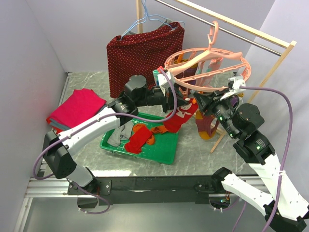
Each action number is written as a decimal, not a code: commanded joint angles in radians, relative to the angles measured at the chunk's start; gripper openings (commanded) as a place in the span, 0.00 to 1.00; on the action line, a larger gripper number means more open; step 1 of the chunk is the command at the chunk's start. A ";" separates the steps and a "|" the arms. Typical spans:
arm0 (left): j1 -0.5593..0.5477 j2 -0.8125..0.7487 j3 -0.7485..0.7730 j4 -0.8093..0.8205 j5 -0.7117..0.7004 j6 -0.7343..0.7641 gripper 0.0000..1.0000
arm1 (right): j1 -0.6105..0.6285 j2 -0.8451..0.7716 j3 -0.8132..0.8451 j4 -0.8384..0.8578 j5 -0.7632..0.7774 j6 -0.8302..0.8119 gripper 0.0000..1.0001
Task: Clip the socks to the hanger
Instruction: Clamp the sock onto the hanger.
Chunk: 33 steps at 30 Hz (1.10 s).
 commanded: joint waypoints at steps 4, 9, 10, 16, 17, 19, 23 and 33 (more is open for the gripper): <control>0.003 0.001 0.044 0.005 0.078 0.009 0.01 | -0.004 -0.020 -0.013 0.058 -0.006 -0.017 0.00; 0.006 0.011 0.066 -0.023 0.095 0.023 0.01 | -0.004 -0.025 -0.013 0.055 -0.001 -0.017 0.00; 0.008 0.009 0.066 -0.024 0.098 0.020 0.01 | -0.004 -0.027 -0.015 0.055 -0.001 -0.017 0.00; 0.020 0.006 0.067 -0.006 0.096 0.002 0.01 | -0.004 -0.025 -0.015 0.055 -0.009 -0.014 0.00; 0.020 0.006 0.070 -0.006 0.096 0.000 0.01 | -0.004 -0.028 -0.015 0.055 -0.010 -0.014 0.00; 0.023 0.009 0.072 -0.001 0.092 -0.003 0.01 | -0.004 -0.027 -0.013 0.055 -0.010 -0.014 0.00; 0.028 0.020 0.090 0.000 0.102 -0.012 0.01 | -0.004 -0.028 -0.013 0.052 -0.010 -0.015 0.00; 0.029 0.027 0.104 0.039 0.130 -0.046 0.01 | -0.004 -0.022 -0.012 0.053 -0.024 -0.018 0.00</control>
